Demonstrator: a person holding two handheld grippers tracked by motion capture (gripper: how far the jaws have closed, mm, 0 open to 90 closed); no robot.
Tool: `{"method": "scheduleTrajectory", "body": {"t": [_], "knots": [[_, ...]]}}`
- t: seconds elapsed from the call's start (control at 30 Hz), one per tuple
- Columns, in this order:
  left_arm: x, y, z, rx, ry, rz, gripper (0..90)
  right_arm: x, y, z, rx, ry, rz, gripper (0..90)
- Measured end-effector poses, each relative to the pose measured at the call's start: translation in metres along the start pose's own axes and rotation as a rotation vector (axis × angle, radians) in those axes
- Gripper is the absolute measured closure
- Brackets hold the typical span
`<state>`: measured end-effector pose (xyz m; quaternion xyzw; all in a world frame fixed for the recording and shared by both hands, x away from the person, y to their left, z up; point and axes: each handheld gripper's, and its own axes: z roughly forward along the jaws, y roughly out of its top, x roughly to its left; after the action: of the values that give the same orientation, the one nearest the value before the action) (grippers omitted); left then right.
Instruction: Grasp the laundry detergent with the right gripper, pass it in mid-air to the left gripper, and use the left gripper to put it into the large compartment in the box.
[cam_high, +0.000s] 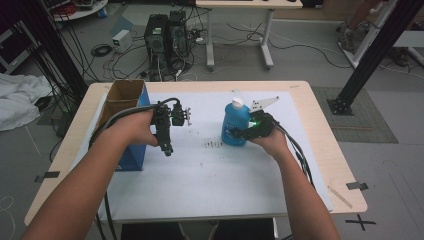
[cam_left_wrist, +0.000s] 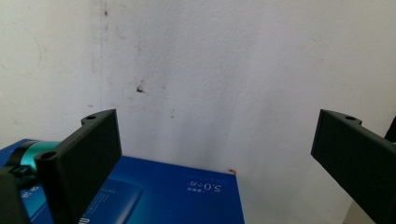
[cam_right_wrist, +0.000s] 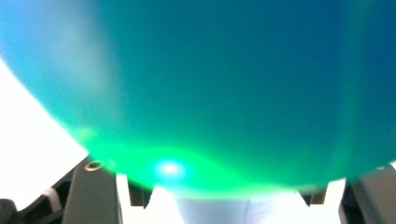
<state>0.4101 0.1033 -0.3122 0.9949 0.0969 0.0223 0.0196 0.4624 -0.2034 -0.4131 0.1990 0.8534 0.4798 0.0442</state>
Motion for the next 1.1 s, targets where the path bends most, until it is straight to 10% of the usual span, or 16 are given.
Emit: {"method": "scheduleTrajectory", "body": {"t": [1.1], "knots": [[-0.0024,0.0004,-0.0025,-0.014,-0.001,0.004,1.6,0.0032,0.0010,-0.0039,-0.017,0.012,-0.052,44.6]]}}
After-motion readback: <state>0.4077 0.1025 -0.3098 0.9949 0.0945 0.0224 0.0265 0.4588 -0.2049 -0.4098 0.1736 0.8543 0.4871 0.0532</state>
